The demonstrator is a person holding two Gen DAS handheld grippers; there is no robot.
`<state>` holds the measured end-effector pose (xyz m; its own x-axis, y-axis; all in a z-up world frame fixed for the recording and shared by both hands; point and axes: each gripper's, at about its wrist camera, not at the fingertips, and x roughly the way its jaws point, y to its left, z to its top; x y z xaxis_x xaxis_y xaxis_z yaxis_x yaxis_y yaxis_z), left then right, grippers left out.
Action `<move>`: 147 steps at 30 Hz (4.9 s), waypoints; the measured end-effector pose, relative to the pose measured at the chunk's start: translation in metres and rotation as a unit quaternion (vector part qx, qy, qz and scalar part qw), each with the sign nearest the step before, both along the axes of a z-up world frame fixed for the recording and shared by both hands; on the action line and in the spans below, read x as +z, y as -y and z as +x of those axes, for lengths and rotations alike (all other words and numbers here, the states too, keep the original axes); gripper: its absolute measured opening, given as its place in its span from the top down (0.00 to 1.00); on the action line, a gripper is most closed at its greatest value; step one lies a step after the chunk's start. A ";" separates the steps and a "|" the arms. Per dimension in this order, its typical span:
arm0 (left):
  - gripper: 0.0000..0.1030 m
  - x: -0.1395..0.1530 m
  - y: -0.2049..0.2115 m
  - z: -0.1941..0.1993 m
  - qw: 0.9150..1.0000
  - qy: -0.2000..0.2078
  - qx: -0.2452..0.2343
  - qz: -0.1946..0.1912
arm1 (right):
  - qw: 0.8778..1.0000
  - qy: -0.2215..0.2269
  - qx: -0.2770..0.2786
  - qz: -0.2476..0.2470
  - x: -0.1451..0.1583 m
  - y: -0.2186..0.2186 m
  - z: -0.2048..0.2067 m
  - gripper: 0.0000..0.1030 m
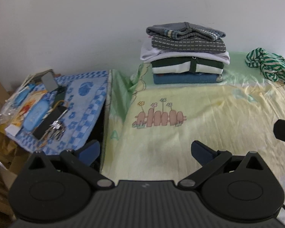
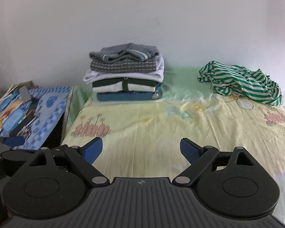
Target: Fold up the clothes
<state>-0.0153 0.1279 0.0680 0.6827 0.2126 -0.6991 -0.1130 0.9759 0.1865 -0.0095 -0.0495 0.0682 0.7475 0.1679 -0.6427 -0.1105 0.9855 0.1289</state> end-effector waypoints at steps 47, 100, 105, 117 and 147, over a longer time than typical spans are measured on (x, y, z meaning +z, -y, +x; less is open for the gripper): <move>0.01 0.014 -0.007 -0.005 0.997 -0.007 0.009 -0.077 | 0.997 -0.001 -0.083 -0.003 -0.020 0.000 -0.006 0.12; 0.01 -0.025 0.031 0.040 0.995 -0.060 -0.002 -0.075 | 0.999 0.006 -0.047 -0.021 -0.028 0.020 0.028 0.12; 0.01 -0.026 0.035 0.042 0.995 -0.060 -0.011 -0.073 | 0.998 -0.001 -0.058 -0.017 -0.029 0.023 0.029 0.12; 0.01 -0.026 0.039 0.042 0.996 -0.060 -0.026 -0.061 | 0.998 -0.002 -0.064 -0.018 -0.028 0.017 0.026 0.12; 0.01 -0.021 0.020 0.032 0.998 -0.040 -0.012 -0.055 | 0.999 0.006 -0.051 -0.016 -0.024 -0.003 0.020 0.12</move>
